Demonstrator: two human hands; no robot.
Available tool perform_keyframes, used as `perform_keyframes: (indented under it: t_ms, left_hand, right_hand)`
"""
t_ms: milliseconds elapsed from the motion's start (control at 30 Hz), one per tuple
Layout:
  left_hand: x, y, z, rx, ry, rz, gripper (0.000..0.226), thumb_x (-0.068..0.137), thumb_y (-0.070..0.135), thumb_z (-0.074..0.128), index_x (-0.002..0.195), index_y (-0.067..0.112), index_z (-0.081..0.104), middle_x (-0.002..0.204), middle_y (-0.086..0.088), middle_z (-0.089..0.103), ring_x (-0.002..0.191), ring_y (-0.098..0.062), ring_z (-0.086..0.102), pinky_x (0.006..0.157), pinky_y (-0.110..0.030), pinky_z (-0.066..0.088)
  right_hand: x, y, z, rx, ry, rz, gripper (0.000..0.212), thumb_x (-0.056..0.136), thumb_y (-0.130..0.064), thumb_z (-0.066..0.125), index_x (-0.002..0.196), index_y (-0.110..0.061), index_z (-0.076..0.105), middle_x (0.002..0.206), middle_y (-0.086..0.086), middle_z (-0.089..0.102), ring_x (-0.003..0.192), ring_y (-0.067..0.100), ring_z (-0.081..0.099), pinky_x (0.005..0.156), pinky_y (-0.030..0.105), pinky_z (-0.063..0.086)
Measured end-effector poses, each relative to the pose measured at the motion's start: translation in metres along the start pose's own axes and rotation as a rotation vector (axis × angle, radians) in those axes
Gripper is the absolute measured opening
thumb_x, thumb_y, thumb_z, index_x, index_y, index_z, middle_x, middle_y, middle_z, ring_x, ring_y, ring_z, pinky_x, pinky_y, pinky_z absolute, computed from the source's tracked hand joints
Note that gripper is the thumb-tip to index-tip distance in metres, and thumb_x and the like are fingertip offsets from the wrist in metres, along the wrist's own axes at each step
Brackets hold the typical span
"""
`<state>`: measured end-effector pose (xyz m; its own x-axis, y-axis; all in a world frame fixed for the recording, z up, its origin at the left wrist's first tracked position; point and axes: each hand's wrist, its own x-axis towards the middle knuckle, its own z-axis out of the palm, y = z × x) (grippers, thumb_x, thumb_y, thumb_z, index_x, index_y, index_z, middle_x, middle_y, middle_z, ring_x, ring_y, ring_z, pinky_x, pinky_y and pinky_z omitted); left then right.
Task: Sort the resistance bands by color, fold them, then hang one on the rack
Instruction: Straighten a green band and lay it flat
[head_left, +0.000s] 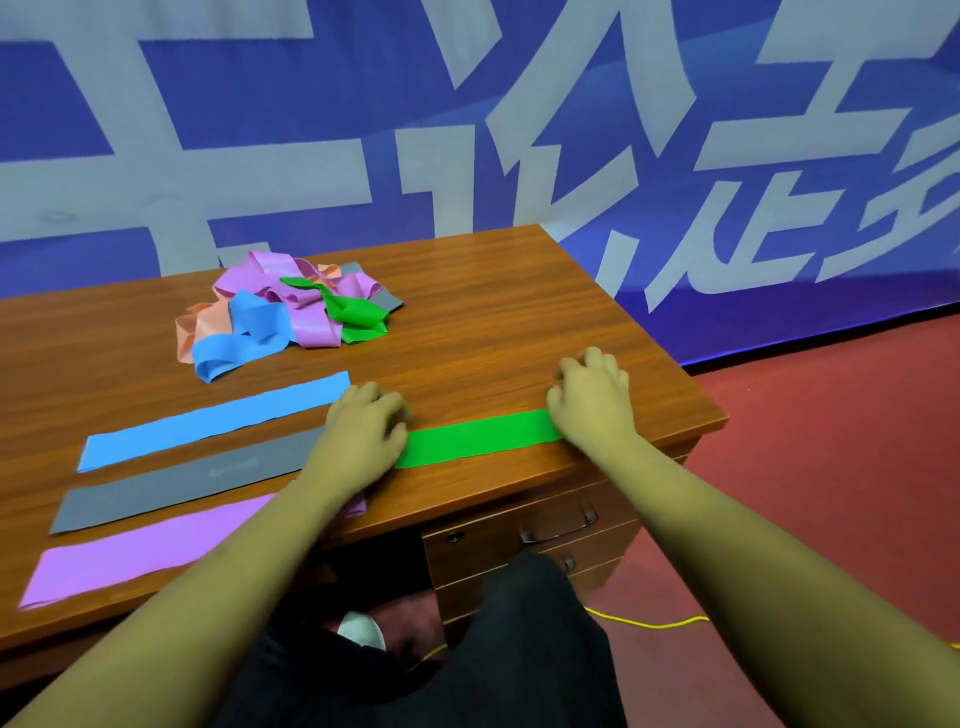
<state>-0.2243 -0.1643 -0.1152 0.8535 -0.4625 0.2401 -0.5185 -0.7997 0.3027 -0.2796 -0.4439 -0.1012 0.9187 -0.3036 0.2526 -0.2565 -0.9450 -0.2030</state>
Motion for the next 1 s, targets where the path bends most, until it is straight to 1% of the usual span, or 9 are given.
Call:
perform_keyframes:
  t_ms: [167,367,467,567,700,800,867,933,1000]
  left_hand:
    - [0.044,-0.041,-0.029,0.058,0.051,-0.118,0.03,0.073,0.028,0.048,0.091,0.013,0.067,0.092,-0.015,0.063,0.093,-0.038,0.056,0.082,-0.044,0.046]
    - [0.096,-0.093,-0.048,0.179,0.133,-0.209,0.022,0.077,0.015,0.058,0.094,0.005,0.068,0.095,-0.023,0.06,0.094,-0.043,0.053,0.079,-0.047,0.043]
    - [0.116,-0.119,-0.045,0.226,0.155,-0.134,0.032,0.078,0.014,0.058,0.107,0.003,0.066,0.109,-0.022,0.06,0.099,-0.044,0.053,0.08,-0.049,0.044]
    - [0.129,-0.138,-0.034,0.22,0.063,-0.102,0.041,0.081,0.016,0.064,0.121,0.008,0.062,0.124,-0.016,0.059,0.114,-0.04,0.053,0.088,-0.048,0.043]
    - [0.13,-0.159,-0.018,0.179,0.005,-0.112,0.042,0.083,0.025,0.059,0.123,0.013,0.062,0.128,-0.009,0.059,0.121,-0.033,0.051,0.093,-0.044,0.04]
    - [0.13,-0.169,-0.011,0.133,0.035,-0.128,0.038,0.085,0.025,0.062,0.122,0.016,0.062,0.129,-0.005,0.058,0.122,-0.029,0.049,0.094,-0.043,0.039]
    - [0.132,-0.173,-0.011,0.085,0.042,-0.14,0.041,0.085,0.029,0.06,0.125,0.018,0.06,0.129,-0.004,0.058,0.123,-0.028,0.049,0.096,-0.043,0.038]
    - [0.133,-0.172,-0.014,0.015,0.033,-0.172,0.053,0.082,0.041,0.053,0.131,0.021,0.055,0.132,-0.004,0.057,0.124,-0.029,0.049,0.099,-0.044,0.038]
    - [0.134,-0.166,-0.021,-0.11,0.063,-0.177,0.062,0.081,0.056,0.049,0.137,0.028,0.047,0.136,-0.001,0.056,0.125,-0.026,0.049,0.103,-0.046,0.039]
  right_hand:
    - [0.035,-0.071,0.005,0.159,-0.133,-0.14,0.029,0.088,-0.024,0.05,0.109,-0.008,0.062,0.112,0.017,0.055,0.111,0.038,0.054,0.095,0.043,0.046]
    - [0.081,-0.153,0.027,0.222,-0.237,-0.196,0.028,0.089,-0.023,0.051,0.111,-0.008,0.06,0.117,0.016,0.057,0.112,0.036,0.056,0.095,0.043,0.048]
    - [0.105,-0.183,0.047,0.296,-0.245,-0.186,0.029,0.086,-0.02,0.052,0.109,-0.006,0.062,0.114,0.018,0.059,0.11,0.038,0.057,0.093,0.043,0.049]
    - [0.13,-0.204,0.067,0.364,-0.243,-0.141,0.033,0.085,-0.018,0.057,0.115,-0.004,0.058,0.119,0.02,0.057,0.111,0.039,0.056,0.092,0.042,0.048]
    - [0.153,-0.219,0.097,0.427,-0.234,-0.093,0.041,0.083,-0.026,0.065,0.121,-0.012,0.059,0.12,0.018,0.053,0.11,0.039,0.056,0.094,0.044,0.048]
    - [0.161,-0.22,0.114,0.445,-0.152,-0.1,0.019,0.084,-0.021,0.064,0.102,-0.017,0.072,0.108,0.015,0.057,0.102,0.036,0.059,0.091,0.042,0.049]
    - [0.164,-0.217,0.117,0.498,-0.097,-0.123,0.009,0.082,-0.016,0.065,0.086,-0.016,0.073,0.097,0.012,0.057,0.095,0.032,0.059,0.085,0.042,0.05]
    - [0.163,-0.214,0.11,0.595,-0.084,-0.157,0.006,0.081,-0.013,0.067,0.082,-0.016,0.072,0.095,0.009,0.055,0.089,0.026,0.058,0.083,0.039,0.05]
    - [0.16,-0.212,0.093,0.719,-0.079,-0.2,0.005,0.081,-0.011,0.069,0.082,-0.015,0.071,0.096,0.007,0.053,0.085,0.019,0.056,0.081,0.029,0.048]
